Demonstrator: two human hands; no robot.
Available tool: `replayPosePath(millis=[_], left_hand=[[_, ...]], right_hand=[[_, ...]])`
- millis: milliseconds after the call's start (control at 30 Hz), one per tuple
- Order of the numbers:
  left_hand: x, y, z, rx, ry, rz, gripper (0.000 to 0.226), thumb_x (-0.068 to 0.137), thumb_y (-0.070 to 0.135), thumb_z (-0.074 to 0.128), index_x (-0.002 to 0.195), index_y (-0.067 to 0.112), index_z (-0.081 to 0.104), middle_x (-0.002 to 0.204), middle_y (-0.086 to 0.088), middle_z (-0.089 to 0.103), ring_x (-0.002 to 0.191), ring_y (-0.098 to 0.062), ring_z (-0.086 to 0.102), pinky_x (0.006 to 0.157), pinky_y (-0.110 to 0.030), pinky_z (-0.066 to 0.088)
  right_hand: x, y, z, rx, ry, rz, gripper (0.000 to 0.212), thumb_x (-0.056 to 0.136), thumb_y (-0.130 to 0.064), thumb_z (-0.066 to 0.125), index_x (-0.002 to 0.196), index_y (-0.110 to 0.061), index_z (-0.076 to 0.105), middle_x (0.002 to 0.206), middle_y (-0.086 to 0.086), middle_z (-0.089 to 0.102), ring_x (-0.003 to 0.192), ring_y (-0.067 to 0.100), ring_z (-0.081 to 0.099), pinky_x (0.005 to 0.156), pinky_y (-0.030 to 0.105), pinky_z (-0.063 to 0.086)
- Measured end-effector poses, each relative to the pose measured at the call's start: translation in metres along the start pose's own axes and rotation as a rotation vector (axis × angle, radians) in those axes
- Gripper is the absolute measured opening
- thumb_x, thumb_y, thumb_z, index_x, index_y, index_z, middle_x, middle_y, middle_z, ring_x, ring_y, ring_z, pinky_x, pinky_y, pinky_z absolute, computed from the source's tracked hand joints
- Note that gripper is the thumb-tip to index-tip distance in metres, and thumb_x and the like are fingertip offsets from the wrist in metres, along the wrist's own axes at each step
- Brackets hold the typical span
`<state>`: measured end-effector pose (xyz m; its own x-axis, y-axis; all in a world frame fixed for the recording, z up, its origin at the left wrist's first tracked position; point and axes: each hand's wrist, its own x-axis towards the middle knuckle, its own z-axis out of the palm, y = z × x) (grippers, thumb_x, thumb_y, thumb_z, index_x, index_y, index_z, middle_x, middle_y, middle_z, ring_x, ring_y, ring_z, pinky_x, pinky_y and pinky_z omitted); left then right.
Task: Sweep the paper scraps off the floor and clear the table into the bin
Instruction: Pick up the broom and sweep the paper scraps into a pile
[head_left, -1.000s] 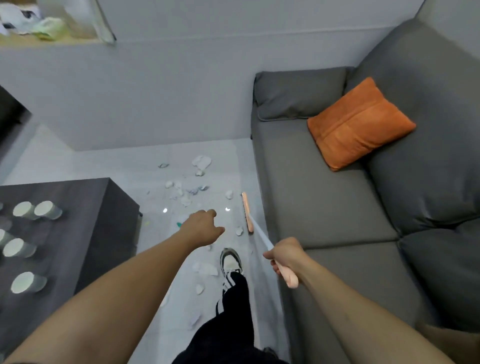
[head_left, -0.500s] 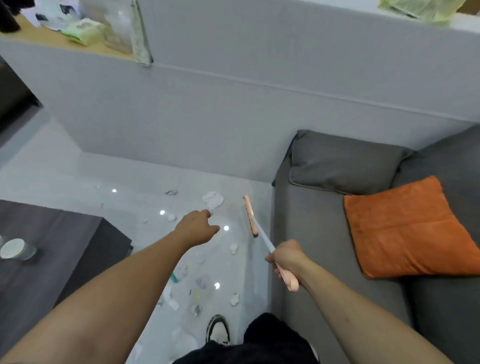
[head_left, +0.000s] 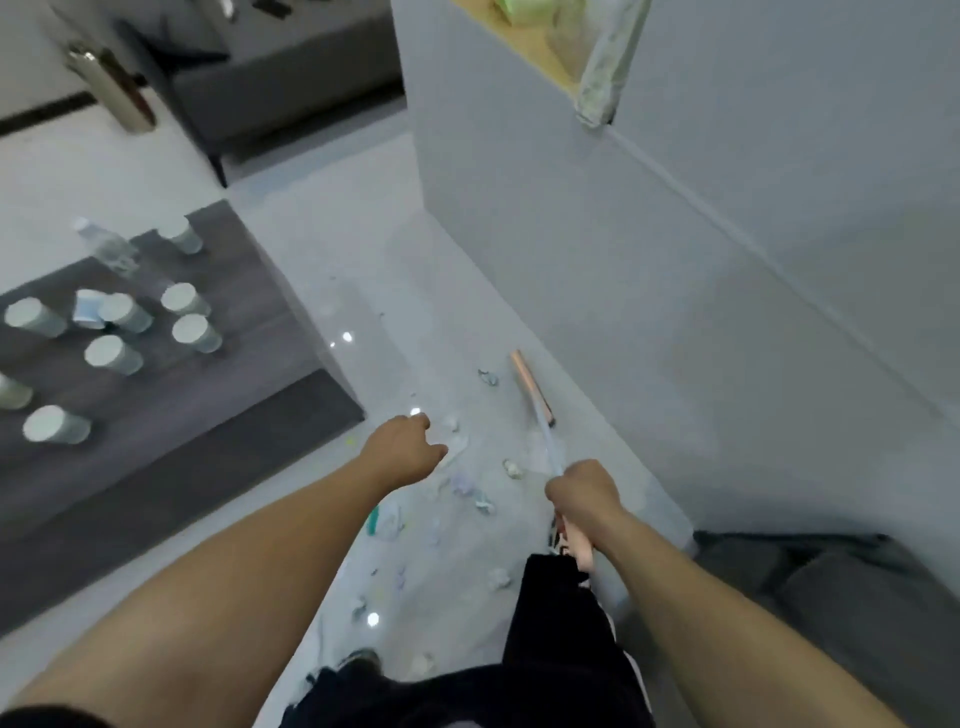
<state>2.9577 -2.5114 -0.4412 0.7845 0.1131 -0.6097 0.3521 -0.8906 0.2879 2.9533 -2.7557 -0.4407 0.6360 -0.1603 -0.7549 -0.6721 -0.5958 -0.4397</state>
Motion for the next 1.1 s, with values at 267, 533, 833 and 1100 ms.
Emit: replayPosePath(millis=[267,533,833,1100], left_hand=[[-0.004,0.043,-0.007,-0.171,0.098,-0.271,0.058,0.090,0.050,0.052,0.138,0.019,0.045,0.133,-0.009,0.050,0.119,-0.028,0.049,0.091,-0.036,0.041],[-0.025,0.029,0.021,-0.404,0.248,-0.518,0.057,0.090,0.048,0.055,0.138,0.019,0.045,0.131,-0.009,0.051,0.119,-0.028,0.048,0.091,-0.036,0.042],[-0.033,0.004,0.058,-0.575,0.190,-0.654,0.057,0.087,0.049,0.057,0.134,0.018,0.049,0.124,-0.009,0.056,0.112,-0.029,0.052,0.080,-0.033,0.042],[-0.032,-0.012,0.024,-0.617,0.282,-0.617,0.045,0.086,0.034,0.056,0.128,0.018,0.053,0.124,-0.008,0.056,0.102,-0.025,0.052,0.069,-0.027,0.040]], right_hand=[[0.079,-0.091,-0.056,-0.368,-0.189,-0.155,0.011,0.079,-0.004,0.052,0.069,-0.007,0.049,0.064,0.013,0.061,0.045,0.025,0.060,0.037,0.017,0.037],[0.125,-0.124,-0.021,-0.599,-0.291,-0.177,0.010,0.076,0.000,0.049,0.066,-0.003,0.048,0.040,0.009,0.053,0.046,0.025,0.056,0.047,0.025,0.039],[0.079,-0.072,0.003,-0.702,-0.538,-0.197,0.019,0.086,0.007,0.045,0.071,-0.004,0.045,0.063,0.014,0.049,0.037,0.021,0.050,0.039,0.021,0.038],[0.056,-0.114,0.014,-0.549,-0.595,-0.080,0.012,0.092,-0.004,0.051,0.083,0.000,0.057,0.065,0.013,0.053,0.038,0.017,0.040,0.043,0.022,0.032]])
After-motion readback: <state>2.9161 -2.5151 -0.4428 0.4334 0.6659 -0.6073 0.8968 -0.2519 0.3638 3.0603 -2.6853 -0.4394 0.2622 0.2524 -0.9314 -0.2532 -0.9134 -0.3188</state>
